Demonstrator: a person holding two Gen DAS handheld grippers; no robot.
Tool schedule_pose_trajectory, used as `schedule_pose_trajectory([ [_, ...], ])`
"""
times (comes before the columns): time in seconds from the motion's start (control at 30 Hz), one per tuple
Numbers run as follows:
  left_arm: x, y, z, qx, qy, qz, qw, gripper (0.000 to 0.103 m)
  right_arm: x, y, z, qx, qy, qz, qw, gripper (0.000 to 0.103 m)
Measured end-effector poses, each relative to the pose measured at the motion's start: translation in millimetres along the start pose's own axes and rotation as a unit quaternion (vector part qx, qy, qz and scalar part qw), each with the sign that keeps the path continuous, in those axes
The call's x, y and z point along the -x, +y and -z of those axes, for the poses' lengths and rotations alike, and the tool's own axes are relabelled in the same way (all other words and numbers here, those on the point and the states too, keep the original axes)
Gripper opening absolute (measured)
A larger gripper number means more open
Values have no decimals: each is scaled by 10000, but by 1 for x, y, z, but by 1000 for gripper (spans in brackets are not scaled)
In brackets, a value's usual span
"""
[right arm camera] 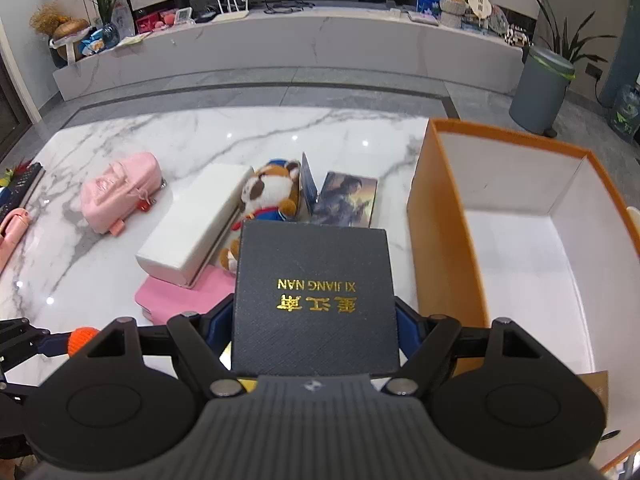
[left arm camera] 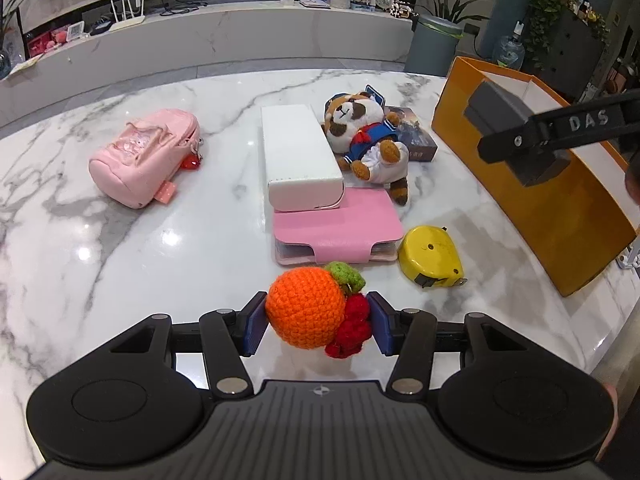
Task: Organize objects
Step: 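Carry the crocheted orange in the left tool while the right tool carries the grey box to the orange box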
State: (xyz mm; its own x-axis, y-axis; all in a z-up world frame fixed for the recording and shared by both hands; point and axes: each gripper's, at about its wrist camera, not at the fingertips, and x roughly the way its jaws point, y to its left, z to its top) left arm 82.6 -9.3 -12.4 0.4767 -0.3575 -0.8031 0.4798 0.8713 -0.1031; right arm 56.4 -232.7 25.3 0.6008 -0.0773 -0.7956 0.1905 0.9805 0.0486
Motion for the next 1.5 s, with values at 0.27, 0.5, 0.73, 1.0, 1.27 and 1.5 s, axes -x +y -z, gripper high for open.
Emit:
schedule_pose_trajectory([
  [0.27,16,-11,-7,-99,-119,-100,9998,60,28,-2,-3,45,-219,-99,9997,78],
  [0.5,30,-28,-20,-241,-243,-102,9994,60,42,-8,0,91,-308,-159,9994,78],
  [0.73,34,-58,-46,-438,-407,-16,9982,60,60,-22,-2,74,-477,-198,9986,78],
  [1.0,33,-98,-72,-717,-555,124,9958,60,81,-53,-3,34,-608,-127,9981,78],
  [1.27,29,-143,-96,-1056,-701,272,9916,60,96,-89,-2,-99,-709,39,9974,78],
  [1.5,15,-185,-112,-1398,-743,461,9863,60,104,-124,3,-193,-715,252,9969,78],
])
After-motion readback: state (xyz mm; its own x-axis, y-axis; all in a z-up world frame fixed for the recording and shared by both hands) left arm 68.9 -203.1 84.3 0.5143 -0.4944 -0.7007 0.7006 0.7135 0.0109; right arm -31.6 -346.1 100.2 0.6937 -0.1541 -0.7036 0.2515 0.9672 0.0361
